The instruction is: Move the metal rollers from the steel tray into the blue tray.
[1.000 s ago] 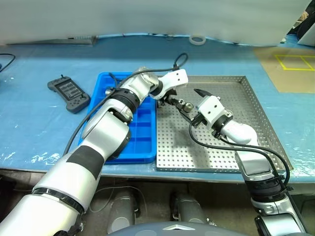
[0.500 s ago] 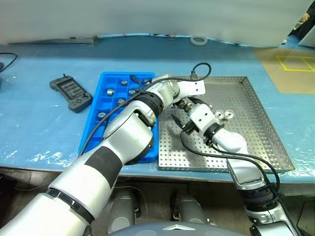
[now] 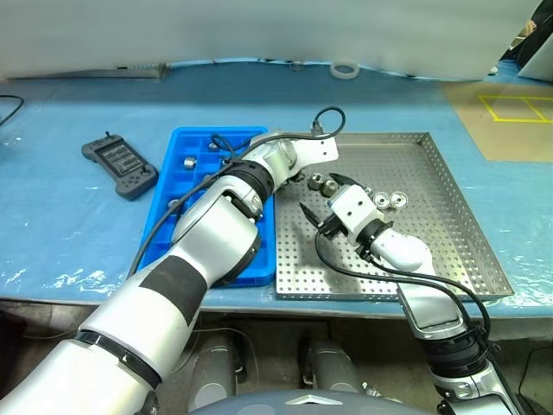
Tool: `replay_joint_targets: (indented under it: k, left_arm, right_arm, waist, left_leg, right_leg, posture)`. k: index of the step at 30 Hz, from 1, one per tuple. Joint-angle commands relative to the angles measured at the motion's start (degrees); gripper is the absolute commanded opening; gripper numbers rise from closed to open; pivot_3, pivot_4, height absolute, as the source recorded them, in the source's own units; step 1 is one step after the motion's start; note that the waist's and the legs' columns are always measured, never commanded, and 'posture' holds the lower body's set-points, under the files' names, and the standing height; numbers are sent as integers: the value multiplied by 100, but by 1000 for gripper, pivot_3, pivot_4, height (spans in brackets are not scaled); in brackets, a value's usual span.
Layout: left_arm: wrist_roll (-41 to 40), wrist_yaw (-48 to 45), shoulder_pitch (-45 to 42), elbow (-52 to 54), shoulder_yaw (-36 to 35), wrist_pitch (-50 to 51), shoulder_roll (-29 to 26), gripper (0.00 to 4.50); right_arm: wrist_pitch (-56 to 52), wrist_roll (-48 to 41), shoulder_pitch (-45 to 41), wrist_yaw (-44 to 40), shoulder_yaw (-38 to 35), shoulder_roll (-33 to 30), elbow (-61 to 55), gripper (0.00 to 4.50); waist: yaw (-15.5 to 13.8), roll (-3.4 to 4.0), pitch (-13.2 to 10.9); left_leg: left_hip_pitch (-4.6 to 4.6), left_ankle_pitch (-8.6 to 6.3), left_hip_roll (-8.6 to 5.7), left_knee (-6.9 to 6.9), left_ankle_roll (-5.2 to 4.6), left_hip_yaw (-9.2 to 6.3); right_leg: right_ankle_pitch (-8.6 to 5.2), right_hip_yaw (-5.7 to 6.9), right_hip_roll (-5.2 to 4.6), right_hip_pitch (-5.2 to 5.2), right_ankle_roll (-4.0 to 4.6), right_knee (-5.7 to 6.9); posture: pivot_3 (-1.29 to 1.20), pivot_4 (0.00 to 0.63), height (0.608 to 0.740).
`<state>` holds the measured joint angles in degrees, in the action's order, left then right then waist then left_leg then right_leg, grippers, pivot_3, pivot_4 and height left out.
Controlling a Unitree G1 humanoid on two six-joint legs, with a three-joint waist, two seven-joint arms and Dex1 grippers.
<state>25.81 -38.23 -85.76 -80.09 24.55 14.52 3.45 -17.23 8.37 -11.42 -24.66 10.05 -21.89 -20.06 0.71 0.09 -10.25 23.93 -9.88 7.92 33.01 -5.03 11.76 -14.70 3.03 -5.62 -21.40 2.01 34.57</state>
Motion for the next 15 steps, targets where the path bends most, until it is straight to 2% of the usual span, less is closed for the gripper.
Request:
replay_joint_targets:
  k: [1,8,15]
  left_arm:
    - [290,-41,-117,70,156,-101,-228,2281]
    - [554,-150,108,50,301,-104,-413,2281]
    - [368,-191,199,73,29,37,-218,2281]
  right_arm:
    - [148,-19,-181,-10,57,62,18,4472]
    - [298,-12,-438,-55,163,123,316,4472]
    - [309,-16,-372,-84,125,69,279,4472]
  waist:
    - [-6,0,0]
    - [-34,-2,-1]
    - [-41,-2,-1]
  left_leg:
    - [0,0,0,0,0,-1]
    - [3,0,-1,-1,0,-3]
    - [-4,-1,0,-2,2,-4]
  right_leg:
    - [0,1,0,0,0,0]
    - [0,3,-1,0,0,-1]
    - [0,3,-1,4,0,2]
  posture:
    - [-235,150,740]
    - [-188,150,740]
    - [-201,150,740]
